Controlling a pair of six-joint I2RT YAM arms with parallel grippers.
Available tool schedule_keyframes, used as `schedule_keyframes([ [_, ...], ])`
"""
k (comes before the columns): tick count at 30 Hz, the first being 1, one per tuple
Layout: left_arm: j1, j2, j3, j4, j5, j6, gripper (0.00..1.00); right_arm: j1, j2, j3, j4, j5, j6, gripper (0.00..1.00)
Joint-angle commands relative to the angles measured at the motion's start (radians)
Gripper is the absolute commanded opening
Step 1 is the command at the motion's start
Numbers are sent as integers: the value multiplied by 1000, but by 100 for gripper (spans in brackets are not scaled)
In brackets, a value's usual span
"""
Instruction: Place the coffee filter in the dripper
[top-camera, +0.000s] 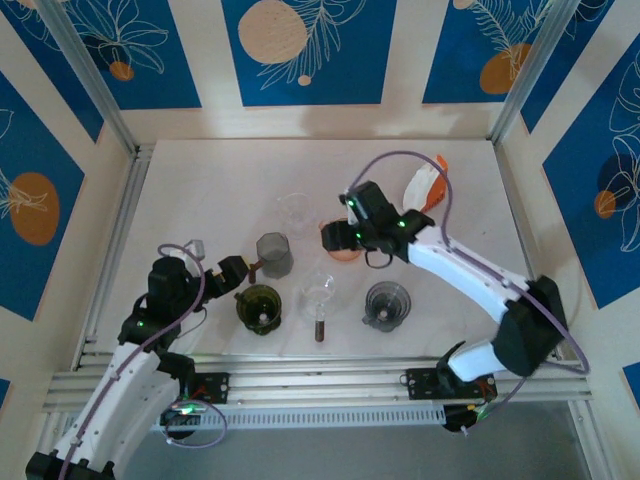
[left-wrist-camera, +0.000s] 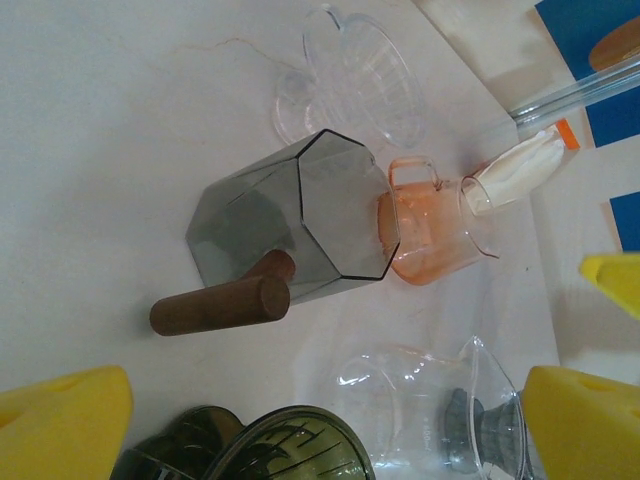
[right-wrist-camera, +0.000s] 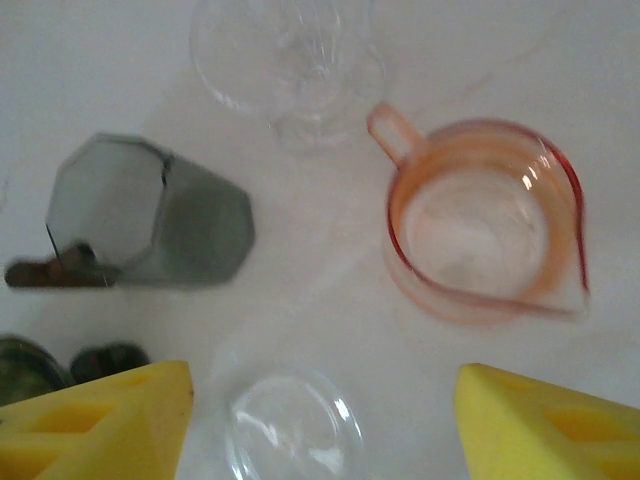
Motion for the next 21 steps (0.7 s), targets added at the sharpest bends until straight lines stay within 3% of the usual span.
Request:
schedule_keyframes([
  [1, -8, -1, 6, -7, 23, 6, 100, -25, 149, 150, 4, -23, -49, 66],
  [7, -9, 1, -6, 14, 47, -12, 97, -77, 468, 477, -88, -44, -75, 58],
  [12, -9, 3, -6, 19, 56, -15, 99, -92, 641, 668, -153, -29, -87, 52],
  [21, -9, 13, 10, 33, 61, -15, 99, -109, 774, 782, -187, -89, -93, 44],
])
